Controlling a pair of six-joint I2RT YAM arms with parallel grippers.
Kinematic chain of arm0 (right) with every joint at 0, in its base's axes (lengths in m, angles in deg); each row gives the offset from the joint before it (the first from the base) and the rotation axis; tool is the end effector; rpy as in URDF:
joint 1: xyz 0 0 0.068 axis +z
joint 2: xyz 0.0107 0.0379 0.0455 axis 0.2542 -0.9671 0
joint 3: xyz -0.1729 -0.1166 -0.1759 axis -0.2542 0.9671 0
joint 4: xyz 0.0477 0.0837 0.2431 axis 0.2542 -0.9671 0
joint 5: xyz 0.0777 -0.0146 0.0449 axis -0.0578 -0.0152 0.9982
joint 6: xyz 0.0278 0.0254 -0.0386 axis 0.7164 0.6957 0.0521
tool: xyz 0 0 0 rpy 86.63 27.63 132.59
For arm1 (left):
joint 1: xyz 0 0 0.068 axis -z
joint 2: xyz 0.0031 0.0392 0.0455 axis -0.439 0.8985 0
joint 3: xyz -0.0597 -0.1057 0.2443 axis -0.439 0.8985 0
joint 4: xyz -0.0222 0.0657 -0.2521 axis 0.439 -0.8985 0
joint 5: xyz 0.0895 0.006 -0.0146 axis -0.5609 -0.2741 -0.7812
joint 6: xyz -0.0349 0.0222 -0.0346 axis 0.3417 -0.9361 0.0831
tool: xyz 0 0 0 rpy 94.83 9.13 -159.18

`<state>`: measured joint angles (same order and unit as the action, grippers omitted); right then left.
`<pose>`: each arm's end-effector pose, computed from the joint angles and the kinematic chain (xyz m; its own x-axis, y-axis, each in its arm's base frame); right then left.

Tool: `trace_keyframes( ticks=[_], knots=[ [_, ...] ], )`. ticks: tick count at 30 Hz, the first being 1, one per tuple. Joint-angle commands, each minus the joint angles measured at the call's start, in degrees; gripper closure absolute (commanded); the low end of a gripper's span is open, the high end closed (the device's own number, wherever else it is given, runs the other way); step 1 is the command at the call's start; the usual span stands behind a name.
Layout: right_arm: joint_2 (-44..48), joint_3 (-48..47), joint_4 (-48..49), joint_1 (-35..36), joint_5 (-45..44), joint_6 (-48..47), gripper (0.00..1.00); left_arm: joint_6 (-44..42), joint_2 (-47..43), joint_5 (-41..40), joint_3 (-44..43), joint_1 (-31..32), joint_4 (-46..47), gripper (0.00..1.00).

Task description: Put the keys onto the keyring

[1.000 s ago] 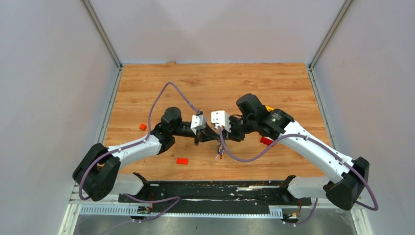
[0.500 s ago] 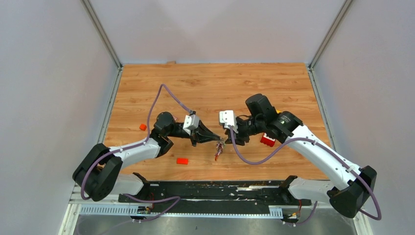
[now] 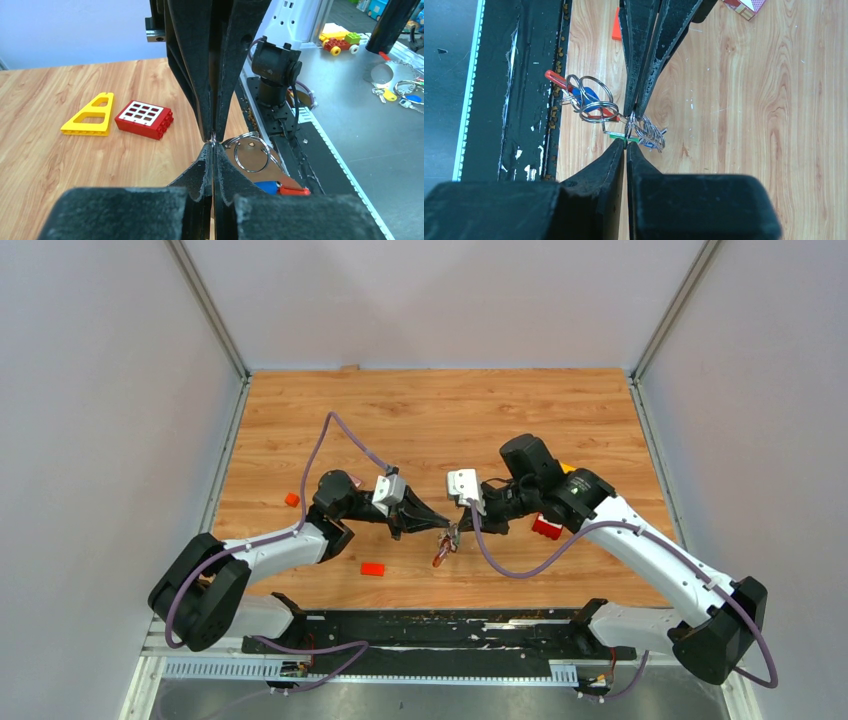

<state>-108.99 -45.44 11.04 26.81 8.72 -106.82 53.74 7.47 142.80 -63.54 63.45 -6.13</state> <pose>0.1592 0.1705 0.3278 0.1452 -0.5856 -0.7975 -0.9891 -0.1050 -0.1030 0.1849 -0.1804 0.2533 -0.0384 -0.0922 -0.9950 0.9888 -0.1474 -0.0246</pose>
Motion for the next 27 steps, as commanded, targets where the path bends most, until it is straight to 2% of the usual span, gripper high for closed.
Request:
trace_keyframes(
  ticks=[1,10,16,23,27],
  knots=[
    [-0.1,0.4,1.9,-0.1,0.4,-0.8,0.93,1.8,-2.0,0.6,-0.2,-0.2,6.1,1.0],
    [-1.0,0.3,2.1,-0.1,1.5,-0.2,0.99,2.3,-2.0,0.7,-0.1,-0.2,6.7,1.0],
    [-1.2,0.4,2.2,-0.1,2.4,0.0,0.99,1.9,-1.9,0.5,0.0,-0.2,6.6,1.0],
    [-0.4,-1.7,1.6,-0.1,2.2,0.2,0.81,0.5,-1.8,0.6,0.3,-0.2,5.0,1.0],
    [-0.5,-2.8,1.3,-0.1,3.0,0.7,0.79,0.5,-1.7,0.6,0.2,-0.2,4.9,1.0]
  ],
)
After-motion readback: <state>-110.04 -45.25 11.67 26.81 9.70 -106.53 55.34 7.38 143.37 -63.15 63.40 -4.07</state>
